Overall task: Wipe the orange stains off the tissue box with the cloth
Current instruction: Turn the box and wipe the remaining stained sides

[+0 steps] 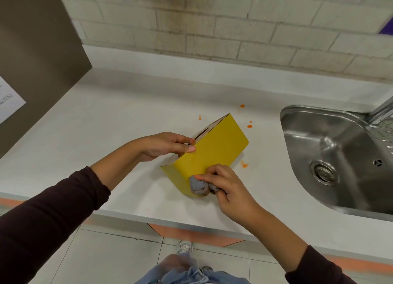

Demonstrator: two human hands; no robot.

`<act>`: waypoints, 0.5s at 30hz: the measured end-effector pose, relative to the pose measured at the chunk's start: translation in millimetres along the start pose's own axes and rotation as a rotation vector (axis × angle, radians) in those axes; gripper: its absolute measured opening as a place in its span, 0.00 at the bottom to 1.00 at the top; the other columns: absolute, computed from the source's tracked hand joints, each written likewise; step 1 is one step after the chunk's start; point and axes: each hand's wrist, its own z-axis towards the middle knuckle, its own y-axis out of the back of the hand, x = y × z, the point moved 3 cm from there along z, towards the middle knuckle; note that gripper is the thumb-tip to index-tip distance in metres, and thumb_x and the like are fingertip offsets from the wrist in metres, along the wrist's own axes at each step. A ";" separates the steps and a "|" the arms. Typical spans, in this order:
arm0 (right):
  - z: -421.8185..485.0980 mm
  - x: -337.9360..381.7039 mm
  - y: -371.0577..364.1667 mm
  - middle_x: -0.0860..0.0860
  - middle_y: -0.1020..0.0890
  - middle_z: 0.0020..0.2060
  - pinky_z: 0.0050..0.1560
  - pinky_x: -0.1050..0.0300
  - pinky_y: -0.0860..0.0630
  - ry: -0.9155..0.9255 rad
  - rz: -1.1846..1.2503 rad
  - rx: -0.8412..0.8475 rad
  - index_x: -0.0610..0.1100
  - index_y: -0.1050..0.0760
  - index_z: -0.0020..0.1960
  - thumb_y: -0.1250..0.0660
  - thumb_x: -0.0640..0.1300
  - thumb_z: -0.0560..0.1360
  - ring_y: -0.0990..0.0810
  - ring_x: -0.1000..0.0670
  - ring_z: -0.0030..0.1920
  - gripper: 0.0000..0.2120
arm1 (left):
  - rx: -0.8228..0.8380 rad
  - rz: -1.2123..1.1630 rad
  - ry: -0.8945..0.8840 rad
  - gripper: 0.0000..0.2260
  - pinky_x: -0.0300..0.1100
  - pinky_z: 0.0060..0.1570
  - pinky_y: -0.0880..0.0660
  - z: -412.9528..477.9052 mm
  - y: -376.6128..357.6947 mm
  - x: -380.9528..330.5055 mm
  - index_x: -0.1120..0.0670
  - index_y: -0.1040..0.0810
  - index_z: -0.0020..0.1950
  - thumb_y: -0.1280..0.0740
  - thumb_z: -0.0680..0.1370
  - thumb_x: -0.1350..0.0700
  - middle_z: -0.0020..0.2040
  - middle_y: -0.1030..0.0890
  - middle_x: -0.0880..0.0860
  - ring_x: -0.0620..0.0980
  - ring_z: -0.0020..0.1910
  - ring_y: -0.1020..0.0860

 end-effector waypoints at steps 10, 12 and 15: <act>-13.8 -9.4 52.8 0.59 0.18 0.48 0.45 0.66 0.24 -0.511 0.586 -0.279 0.55 0.23 0.51 0.47 0.27 0.76 0.22 0.60 0.50 0.25 | 0.006 0.044 0.015 0.24 0.37 0.64 0.37 5.6 -0.5 3.8 0.51 0.30 0.70 0.32 0.74 0.51 0.56 0.21 0.41 0.37 0.57 0.25; -1.6 -6.9 52.5 0.52 0.19 0.51 0.48 0.63 0.22 -0.555 0.822 -0.400 0.51 0.25 0.52 0.48 0.28 0.77 0.22 0.54 0.52 0.22 | 0.013 0.048 0.022 0.25 0.38 0.67 0.38 5.0 -0.3 2.5 0.52 0.31 0.71 0.32 0.74 0.51 0.59 0.23 0.43 0.40 0.60 0.27; 12.9 -3.7 43.8 0.45 0.22 0.48 0.50 0.57 0.25 -0.617 1.129 -0.516 0.47 0.28 0.54 0.48 0.28 0.78 0.23 0.49 0.49 0.18 | 0.029 0.047 0.025 0.25 0.40 0.68 0.38 4.2 -0.9 -0.5 0.53 0.32 0.71 0.32 0.75 0.51 0.63 0.24 0.46 0.44 0.63 0.28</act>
